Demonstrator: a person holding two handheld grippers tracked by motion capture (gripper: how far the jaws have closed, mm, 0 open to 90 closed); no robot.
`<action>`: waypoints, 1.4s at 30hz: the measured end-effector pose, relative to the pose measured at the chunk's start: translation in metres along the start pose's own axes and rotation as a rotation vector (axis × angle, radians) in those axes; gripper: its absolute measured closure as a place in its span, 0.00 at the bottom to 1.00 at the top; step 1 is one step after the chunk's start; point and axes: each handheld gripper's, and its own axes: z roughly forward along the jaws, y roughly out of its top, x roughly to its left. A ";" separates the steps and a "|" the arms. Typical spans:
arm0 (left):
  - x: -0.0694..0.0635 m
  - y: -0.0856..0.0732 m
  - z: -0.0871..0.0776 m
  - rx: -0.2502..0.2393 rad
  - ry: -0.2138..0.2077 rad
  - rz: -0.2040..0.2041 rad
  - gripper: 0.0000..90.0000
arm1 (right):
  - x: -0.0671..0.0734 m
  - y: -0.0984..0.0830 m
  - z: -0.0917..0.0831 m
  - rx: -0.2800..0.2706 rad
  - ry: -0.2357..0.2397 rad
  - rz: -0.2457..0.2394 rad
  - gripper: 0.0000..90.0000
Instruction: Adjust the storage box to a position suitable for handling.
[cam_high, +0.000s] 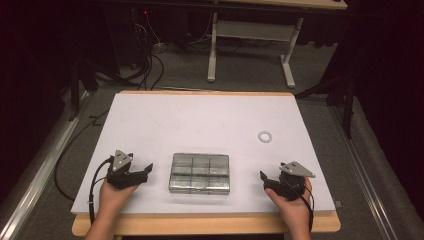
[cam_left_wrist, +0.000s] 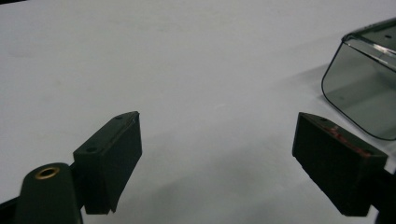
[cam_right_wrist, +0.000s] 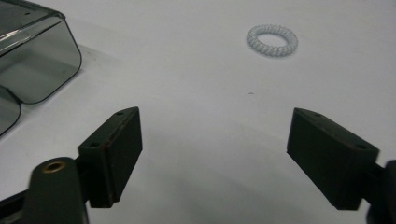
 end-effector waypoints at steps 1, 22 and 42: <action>0.000 0.000 0.000 0.002 -0.002 0.002 0.21 | 0.000 -0.002 0.000 -0.002 0.007 0.001 0.27; -0.024 0.009 -0.009 -0.052 -0.092 -0.003 0.58 | -0.007 -0.005 -0.012 -0.031 -0.004 0.071 0.30; -0.066 0.009 0.013 0.141 -0.190 0.017 1.00 | -0.009 -0.004 -0.017 -0.056 0.025 0.085 0.34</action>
